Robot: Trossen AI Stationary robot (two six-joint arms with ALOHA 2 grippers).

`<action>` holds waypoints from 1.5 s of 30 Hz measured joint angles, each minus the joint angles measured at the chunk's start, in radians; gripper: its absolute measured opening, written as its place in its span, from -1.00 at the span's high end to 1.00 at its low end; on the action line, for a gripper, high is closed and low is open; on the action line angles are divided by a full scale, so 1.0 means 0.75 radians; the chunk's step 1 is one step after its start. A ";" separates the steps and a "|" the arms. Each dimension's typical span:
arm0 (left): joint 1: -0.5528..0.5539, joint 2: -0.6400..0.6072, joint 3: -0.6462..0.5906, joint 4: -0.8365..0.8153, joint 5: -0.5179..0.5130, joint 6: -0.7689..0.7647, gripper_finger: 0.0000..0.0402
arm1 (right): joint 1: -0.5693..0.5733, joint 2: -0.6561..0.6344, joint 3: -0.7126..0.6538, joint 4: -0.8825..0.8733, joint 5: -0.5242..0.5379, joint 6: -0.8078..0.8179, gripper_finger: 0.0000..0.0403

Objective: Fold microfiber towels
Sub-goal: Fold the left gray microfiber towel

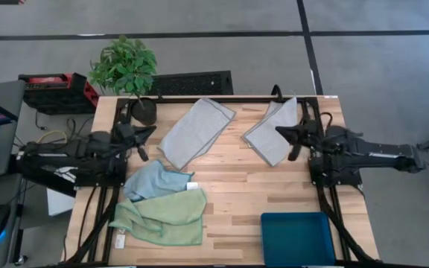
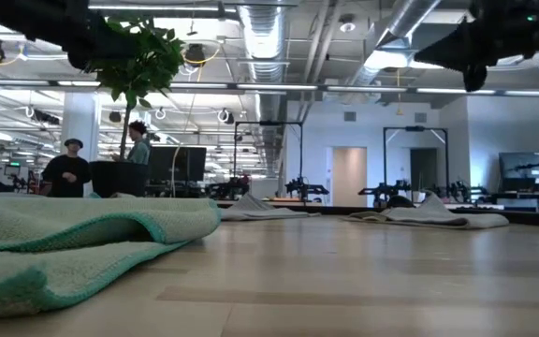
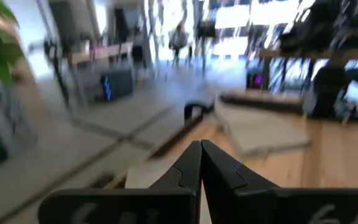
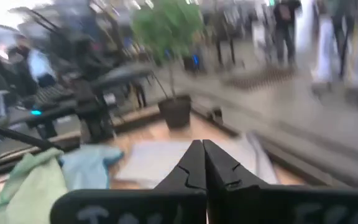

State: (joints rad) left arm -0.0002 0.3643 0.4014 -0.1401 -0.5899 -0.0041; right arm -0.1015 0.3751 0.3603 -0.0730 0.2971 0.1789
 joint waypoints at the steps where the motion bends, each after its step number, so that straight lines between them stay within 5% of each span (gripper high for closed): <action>1: 0.000 0.050 0.036 -0.056 -0.014 -0.052 1.00 | -0.016 0.055 0.040 -0.048 -0.005 0.032 0.95; 13: 0.000 0.336 0.311 -0.547 -0.022 -0.543 1.00 | -0.181 0.684 0.463 -0.185 -0.107 0.141 0.78; 31: 0.000 0.334 0.320 -0.555 0.092 -0.571 1.00 | -0.448 1.506 1.174 -0.717 -0.442 0.233 0.26; 35: 0.000 0.334 0.320 -0.554 0.093 -0.573 1.00 | -0.508 1.721 1.339 -0.808 -0.576 0.242 0.22; 45: 0.000 0.334 0.320 -0.554 0.094 -0.574 1.00 | -0.587 2.121 1.627 -0.906 -0.590 0.241 0.26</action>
State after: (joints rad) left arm -0.0002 0.6147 0.6415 -0.5552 -0.5198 -0.4347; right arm -0.5419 1.9661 1.5806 -0.7527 -0.1450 0.3599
